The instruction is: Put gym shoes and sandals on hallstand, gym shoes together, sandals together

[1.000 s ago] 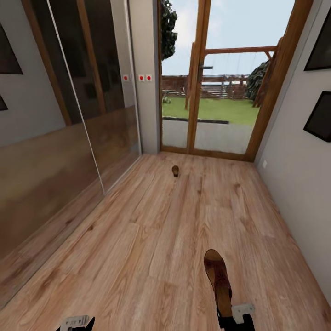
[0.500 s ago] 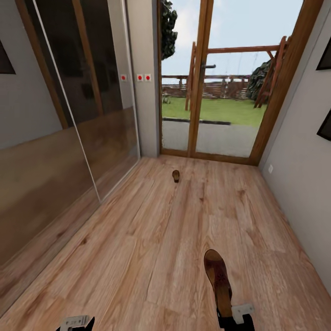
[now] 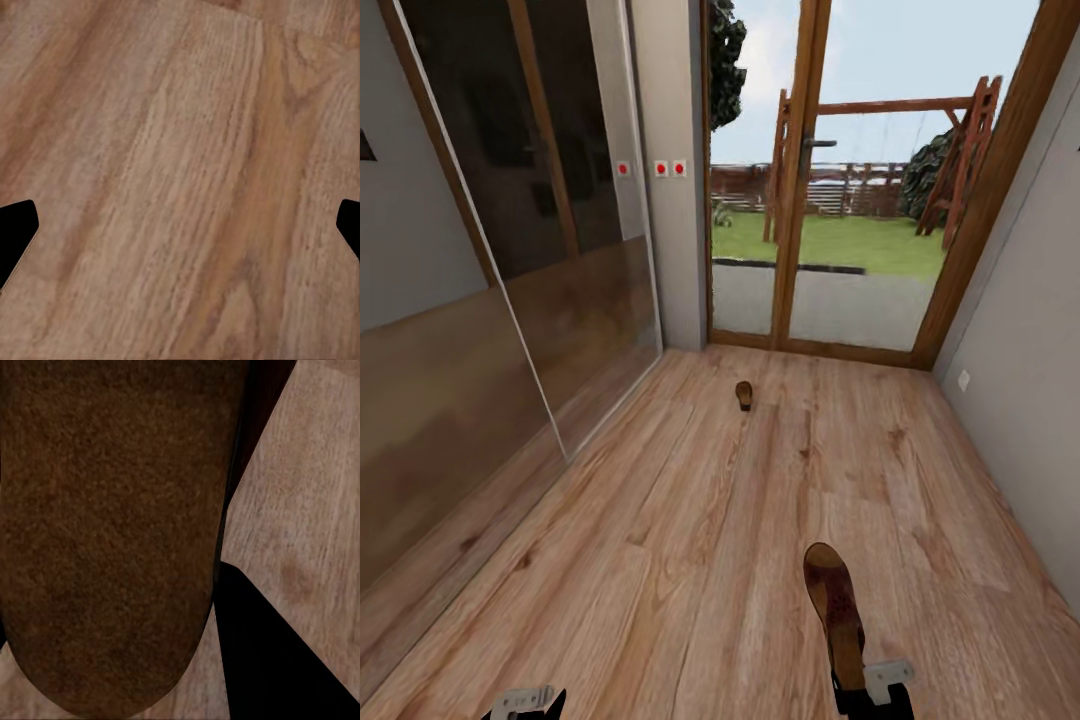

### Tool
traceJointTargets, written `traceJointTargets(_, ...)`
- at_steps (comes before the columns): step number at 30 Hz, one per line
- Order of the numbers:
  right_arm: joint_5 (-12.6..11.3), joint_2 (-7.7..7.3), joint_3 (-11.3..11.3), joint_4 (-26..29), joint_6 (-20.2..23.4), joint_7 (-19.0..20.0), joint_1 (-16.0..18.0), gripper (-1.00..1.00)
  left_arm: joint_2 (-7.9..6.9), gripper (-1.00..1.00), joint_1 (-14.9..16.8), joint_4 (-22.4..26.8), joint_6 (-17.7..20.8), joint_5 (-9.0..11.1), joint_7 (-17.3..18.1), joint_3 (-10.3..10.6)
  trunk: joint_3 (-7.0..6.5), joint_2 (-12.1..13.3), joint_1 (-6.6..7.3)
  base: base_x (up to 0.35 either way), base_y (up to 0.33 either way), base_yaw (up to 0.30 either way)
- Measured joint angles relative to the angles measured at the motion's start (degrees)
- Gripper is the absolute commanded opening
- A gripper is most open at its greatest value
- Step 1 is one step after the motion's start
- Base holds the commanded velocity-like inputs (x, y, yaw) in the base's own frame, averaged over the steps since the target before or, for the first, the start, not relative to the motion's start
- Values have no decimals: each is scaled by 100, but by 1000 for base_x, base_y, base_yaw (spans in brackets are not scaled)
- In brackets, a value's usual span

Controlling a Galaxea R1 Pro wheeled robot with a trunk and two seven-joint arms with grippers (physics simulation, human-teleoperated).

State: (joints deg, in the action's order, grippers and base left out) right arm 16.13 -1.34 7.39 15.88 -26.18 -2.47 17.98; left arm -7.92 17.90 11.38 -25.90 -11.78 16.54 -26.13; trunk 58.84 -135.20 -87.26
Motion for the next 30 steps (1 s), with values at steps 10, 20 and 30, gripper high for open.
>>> traceJointTargets(10, 0, 0, 0, 0, 0, 0, 0, -100, 0, 100, -1, 0, 0, -1, 0, 0, 0, 0, 0, 338, 0, 0)
traceJointTargets(20, 1, 0, 0, 0, 0, 1, 2, -100, 0, 100, -1, 0, 0, 0, 0, 0, 0, 0, 0, 338, 0, 0)
traceJointTargets(30, 0, 0, 1, 0, 0, 1, 1, -100, 0, 100, -1, 0, 0, 0, 0, 0, 0, 0, 0, 338, -39, 0)
